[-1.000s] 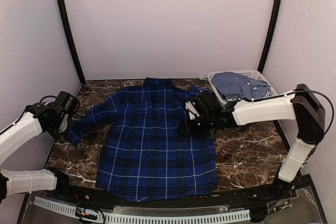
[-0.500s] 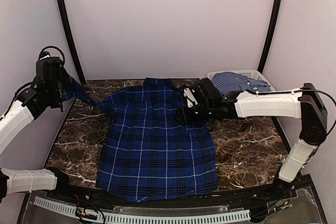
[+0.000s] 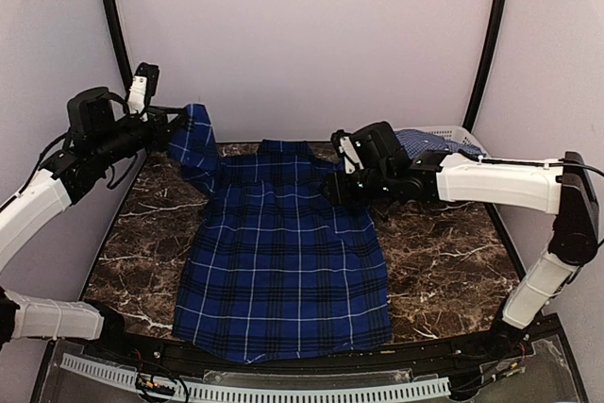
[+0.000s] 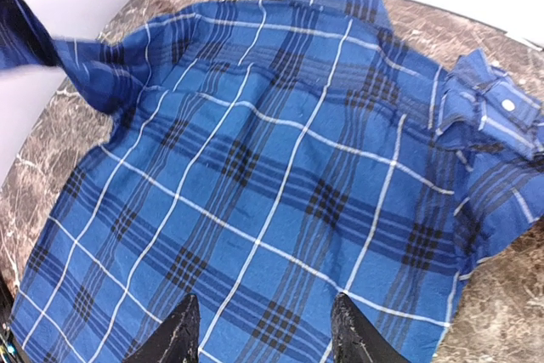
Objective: Fold and stack the long sleeve shirts
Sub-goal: Place the sleeve at the center of the board.
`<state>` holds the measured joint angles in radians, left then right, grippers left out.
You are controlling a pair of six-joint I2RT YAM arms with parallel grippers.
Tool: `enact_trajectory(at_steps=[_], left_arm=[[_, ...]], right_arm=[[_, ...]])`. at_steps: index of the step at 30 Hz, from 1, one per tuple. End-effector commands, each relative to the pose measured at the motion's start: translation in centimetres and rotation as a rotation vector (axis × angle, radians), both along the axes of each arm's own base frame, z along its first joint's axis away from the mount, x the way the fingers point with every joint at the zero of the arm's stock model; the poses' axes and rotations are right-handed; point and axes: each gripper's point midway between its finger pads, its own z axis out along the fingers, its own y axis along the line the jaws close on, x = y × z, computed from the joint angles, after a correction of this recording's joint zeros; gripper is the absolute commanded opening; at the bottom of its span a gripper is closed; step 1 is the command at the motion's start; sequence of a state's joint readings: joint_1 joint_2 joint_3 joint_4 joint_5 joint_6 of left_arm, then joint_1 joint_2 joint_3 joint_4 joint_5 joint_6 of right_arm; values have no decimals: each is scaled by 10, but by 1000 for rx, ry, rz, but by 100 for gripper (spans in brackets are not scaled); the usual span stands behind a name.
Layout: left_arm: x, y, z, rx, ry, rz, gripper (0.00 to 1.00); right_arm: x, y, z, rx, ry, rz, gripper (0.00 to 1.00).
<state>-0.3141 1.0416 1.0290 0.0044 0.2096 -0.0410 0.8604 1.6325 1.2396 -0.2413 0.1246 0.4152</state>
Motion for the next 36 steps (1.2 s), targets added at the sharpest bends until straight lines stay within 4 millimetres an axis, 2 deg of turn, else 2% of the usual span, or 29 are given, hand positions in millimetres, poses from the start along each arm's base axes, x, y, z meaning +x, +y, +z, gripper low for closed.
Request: enact_trajectory(at_steps=[1,2,3,4,5,6,7,10,15,17,19,25,28,32,36], left_arm=[[-37,-72,-39,-25,196,-424,0],[-45,-89,-51,-14,232,-474,0],[-49,-96,-61,-3,263,-490,0],[-58,-113,-75,10,304,-540,0],[-69,-127,-82,9,332,-590,0],[-72,-135,-96,11,377,-612,0],[-83,-147,-100,4,400,-661,0],[-96,-171,-133,44,494,-722,0],[-114,-202,-169,128,616,-808,0],[-114,-210,-189,169,676,-815,0],[-110,-214,-200,195,706,-801,0],[-83,-223,-196,158,677,-697,0],[-86,-234,-201,147,725,-749,0],[-94,-255,-226,211,797,-812,0],[-94,-272,-255,265,863,-826,0]], right_arm=[[7,-9,31,32,-72,-36,49],[6,-10,30,33,-72,-39,50],[6,-12,29,32,-71,-42,50],[6,-13,28,32,-70,-45,50],[5,-14,28,36,-70,-47,50],[4,-15,27,37,-68,-49,49],[3,-16,26,41,-67,-50,50],[1,-18,22,46,-62,-53,49],[-3,-23,17,43,-55,-61,50],[-5,-25,17,45,-56,-61,50],[-8,-26,16,48,-57,-46,50],[-27,-22,5,32,-71,54,55],[-37,-24,2,19,-93,70,56],[-39,-35,2,16,-105,32,56],[-40,-46,2,3,-109,-5,56]])
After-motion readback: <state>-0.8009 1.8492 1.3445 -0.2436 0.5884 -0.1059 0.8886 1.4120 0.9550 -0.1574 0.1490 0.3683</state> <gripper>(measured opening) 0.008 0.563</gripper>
